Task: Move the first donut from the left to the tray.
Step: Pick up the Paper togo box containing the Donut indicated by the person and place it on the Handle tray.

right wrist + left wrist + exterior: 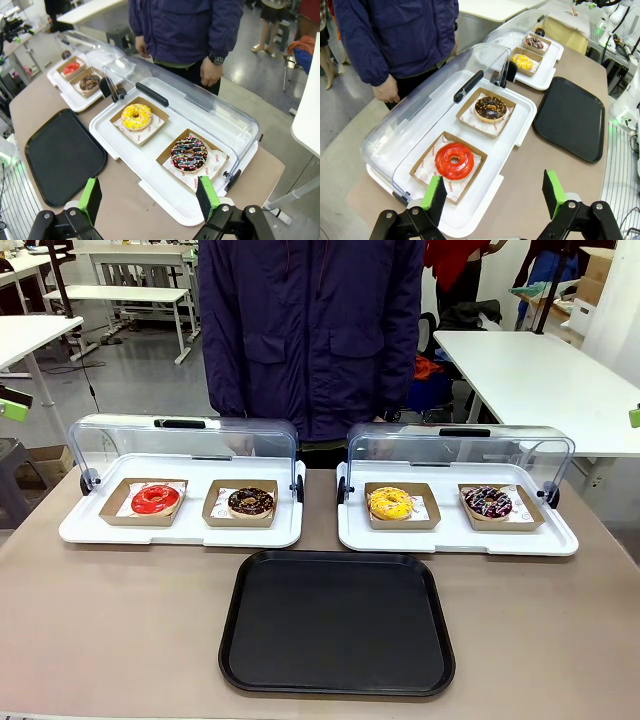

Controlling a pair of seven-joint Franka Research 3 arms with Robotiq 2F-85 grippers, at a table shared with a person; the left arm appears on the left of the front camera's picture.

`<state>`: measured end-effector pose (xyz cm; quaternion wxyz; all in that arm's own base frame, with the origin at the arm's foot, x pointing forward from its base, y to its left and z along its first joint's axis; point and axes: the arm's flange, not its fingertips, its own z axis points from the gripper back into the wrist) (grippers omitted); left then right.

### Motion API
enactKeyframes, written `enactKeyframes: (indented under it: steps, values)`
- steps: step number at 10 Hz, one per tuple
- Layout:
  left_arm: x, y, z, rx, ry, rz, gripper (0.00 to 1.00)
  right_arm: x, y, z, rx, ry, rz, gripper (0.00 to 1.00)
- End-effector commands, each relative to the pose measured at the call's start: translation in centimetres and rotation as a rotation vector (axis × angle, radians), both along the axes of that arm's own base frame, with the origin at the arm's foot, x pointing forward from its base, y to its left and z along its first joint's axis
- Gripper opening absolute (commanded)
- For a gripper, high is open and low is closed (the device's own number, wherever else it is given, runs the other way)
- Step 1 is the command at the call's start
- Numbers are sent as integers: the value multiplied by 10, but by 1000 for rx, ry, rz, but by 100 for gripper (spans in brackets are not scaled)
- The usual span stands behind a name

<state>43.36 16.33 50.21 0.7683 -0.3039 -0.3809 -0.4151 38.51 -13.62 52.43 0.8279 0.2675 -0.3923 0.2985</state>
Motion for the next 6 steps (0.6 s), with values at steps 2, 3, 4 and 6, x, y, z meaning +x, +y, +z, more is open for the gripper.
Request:
enactKeyframes:
  steps: [2,3,4,6]
  values:
    - [0,0,1,-9,-5,-6,100,3,0,0,13,-30,14,100]
    - [0,0,1,-9,-5,-6,100,3,0,0,13,-30,14,100]
    - [0,0,1,-9,-5,-6,100,3,0,0,13,-30,14,100]
    - [0,0,1,-9,-5,-6,100,3,0,0,13,-30,14,100]
